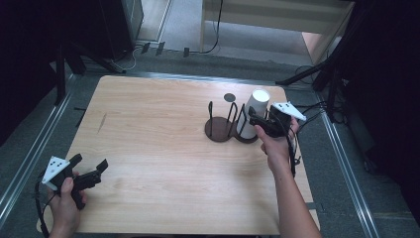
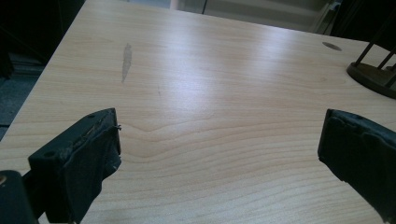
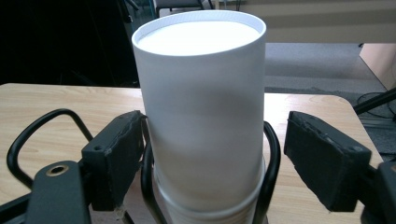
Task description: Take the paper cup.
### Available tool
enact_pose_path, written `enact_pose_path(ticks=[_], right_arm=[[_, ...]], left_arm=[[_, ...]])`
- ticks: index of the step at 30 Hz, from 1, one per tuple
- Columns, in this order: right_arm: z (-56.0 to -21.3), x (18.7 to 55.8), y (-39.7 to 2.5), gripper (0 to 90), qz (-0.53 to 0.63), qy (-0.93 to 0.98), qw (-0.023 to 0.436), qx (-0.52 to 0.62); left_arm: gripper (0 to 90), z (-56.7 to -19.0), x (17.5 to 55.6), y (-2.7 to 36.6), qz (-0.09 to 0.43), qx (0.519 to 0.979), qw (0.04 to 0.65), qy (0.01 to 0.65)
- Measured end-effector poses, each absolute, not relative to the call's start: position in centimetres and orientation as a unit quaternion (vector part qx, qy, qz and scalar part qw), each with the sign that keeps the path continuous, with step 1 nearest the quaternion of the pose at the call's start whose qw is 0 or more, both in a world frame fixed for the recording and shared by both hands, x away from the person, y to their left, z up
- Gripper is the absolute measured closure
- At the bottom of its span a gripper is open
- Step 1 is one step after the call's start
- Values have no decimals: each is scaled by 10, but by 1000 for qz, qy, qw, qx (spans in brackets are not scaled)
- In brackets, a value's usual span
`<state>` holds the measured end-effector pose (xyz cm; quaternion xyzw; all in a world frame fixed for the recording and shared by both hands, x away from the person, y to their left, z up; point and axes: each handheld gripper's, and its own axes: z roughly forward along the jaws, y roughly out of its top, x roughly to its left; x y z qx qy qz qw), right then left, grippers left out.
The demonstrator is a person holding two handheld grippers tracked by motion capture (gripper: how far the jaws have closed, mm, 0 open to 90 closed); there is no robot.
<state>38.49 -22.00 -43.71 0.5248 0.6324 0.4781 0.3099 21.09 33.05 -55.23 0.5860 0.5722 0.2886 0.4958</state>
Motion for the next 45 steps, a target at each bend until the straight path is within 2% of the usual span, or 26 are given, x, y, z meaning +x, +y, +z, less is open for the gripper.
enact_pose_path(ticks=[17, 23, 29, 45], right_arm=[[-445, 408, -206, 194, 452, 638, 320, 534], [-445, 411, -204, 254, 458, 636, 319, 533], [-446, 410, -199, 267, 455, 638, 335, 522], [-428, 409, -202, 273, 468, 636, 338, 511]], left_arm=[[0, -552, 212, 330, 288, 590, 493, 570], [0, -552, 212, 330, 287, 591, 493, 570], [0, -552, 212, 330, 285, 592, 495, 569], [0, -552, 212, 330, 285, 592, 495, 569]])
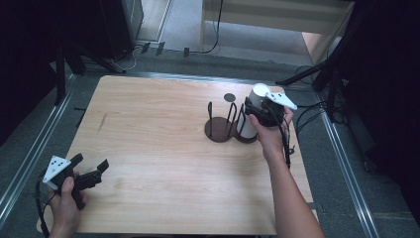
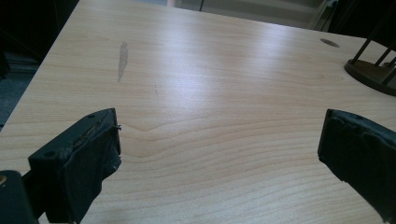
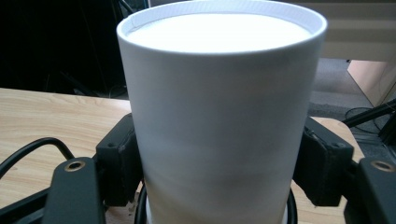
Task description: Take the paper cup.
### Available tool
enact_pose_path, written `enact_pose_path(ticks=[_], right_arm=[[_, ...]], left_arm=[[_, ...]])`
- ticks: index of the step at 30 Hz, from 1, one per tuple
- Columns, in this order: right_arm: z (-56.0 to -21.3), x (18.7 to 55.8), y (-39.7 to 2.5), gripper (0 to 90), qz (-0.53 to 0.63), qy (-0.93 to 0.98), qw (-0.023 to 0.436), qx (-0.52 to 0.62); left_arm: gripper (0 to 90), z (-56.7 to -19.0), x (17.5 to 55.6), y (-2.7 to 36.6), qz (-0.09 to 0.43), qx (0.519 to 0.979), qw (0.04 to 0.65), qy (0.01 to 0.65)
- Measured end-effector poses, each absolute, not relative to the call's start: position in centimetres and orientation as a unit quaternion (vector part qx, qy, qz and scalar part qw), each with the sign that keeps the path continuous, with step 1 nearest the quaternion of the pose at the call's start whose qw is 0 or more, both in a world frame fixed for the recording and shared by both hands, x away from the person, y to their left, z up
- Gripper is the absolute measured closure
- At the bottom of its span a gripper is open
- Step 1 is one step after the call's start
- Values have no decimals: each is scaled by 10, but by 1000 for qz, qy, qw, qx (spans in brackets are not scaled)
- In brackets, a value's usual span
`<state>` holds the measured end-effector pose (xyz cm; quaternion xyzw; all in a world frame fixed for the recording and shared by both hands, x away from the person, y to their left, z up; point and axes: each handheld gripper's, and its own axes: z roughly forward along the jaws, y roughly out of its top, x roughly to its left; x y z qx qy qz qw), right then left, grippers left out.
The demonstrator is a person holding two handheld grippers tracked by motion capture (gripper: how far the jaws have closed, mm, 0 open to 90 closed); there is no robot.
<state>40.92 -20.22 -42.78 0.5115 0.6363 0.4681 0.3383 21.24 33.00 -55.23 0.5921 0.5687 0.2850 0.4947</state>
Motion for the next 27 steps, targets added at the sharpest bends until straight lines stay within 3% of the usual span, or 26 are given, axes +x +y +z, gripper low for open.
enact_pose_path(ticks=[27], right_arm=[[-417, 409, -204, 274, 489, 625, 329, 511]], left_arm=[[0, -552, 212, 330, 285, 591, 494, 570]])
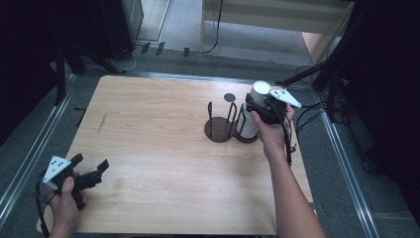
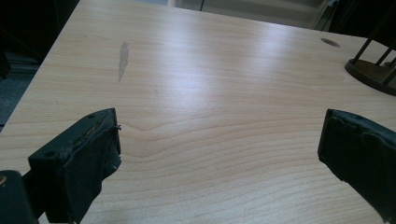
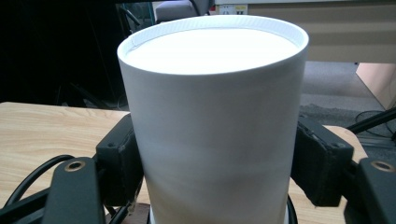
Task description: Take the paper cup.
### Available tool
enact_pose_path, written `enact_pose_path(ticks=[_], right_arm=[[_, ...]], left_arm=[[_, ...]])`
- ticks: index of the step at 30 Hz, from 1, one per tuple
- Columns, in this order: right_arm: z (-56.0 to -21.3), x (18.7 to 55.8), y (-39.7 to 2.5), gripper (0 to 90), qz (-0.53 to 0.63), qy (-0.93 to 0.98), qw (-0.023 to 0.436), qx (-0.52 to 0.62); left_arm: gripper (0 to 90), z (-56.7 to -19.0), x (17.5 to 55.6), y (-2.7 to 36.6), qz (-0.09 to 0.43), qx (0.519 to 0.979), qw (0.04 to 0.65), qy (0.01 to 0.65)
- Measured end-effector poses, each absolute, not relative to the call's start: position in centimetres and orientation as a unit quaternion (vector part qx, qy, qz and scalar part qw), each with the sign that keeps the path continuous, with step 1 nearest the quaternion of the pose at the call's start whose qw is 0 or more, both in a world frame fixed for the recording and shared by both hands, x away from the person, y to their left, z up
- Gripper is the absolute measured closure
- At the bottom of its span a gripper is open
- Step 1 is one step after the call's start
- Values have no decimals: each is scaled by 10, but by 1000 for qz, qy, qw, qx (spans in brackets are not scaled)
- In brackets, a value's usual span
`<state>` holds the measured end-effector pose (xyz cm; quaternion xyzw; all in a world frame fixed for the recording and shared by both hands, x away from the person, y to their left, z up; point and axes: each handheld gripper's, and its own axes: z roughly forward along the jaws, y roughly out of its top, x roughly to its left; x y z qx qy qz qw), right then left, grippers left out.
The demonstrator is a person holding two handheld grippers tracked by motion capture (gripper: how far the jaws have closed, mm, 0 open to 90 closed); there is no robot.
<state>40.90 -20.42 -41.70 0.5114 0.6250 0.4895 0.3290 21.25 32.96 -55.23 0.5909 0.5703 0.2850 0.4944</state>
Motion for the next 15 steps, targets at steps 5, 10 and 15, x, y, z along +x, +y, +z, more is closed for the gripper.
enact_pose_path(ticks=[5, 10, 15], right_arm=[[-412, 409, -204, 283, 492, 625, 332, 507], [-404, 407, -205, 301, 497, 622, 337, 502], [-395, 406, -206, 313, 499, 618, 339, 503]], left_arm=[[0, -552, 213, 330, 285, 591, 494, 570], [0, -552, 212, 330, 285, 591, 494, 570], [0, -552, 212, 329, 287, 591, 493, 570]])
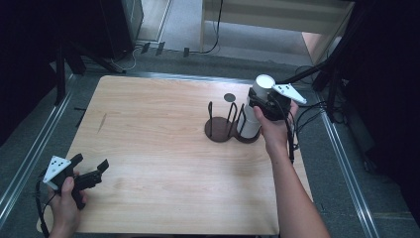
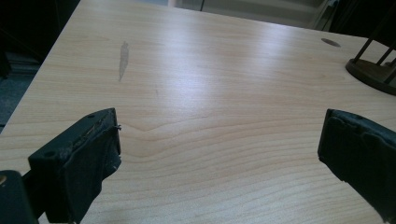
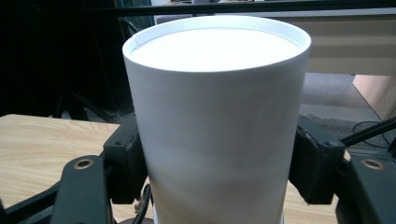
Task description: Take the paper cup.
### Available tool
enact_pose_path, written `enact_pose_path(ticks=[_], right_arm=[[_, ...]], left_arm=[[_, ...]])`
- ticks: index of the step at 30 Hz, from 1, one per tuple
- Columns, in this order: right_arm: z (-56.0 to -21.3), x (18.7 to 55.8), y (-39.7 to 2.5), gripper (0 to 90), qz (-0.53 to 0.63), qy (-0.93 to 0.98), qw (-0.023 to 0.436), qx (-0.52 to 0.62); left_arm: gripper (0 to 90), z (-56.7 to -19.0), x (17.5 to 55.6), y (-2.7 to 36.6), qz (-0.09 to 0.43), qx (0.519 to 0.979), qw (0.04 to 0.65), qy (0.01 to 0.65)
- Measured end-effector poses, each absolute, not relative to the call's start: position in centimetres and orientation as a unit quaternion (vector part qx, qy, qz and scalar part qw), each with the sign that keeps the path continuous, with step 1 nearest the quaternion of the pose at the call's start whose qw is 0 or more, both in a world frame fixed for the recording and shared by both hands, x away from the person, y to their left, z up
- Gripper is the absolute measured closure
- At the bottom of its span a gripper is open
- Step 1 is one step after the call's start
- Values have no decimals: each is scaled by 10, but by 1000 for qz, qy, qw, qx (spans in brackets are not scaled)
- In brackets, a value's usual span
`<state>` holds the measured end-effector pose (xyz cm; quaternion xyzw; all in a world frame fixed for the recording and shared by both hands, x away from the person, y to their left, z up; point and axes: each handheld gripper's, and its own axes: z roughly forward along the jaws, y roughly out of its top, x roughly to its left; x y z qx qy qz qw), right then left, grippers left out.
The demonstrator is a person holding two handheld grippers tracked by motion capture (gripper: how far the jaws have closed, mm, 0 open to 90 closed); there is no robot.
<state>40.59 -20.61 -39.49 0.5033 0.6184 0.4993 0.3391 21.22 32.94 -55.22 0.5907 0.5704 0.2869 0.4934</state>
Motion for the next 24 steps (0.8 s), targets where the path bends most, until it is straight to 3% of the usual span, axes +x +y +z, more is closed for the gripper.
enact_pose_path(ticks=[24], right_arm=[[-353, 385, -204, 315, 522, 614, 342, 483]], left_arm=[[0, -547, 214, 326, 298, 598, 485, 564]])
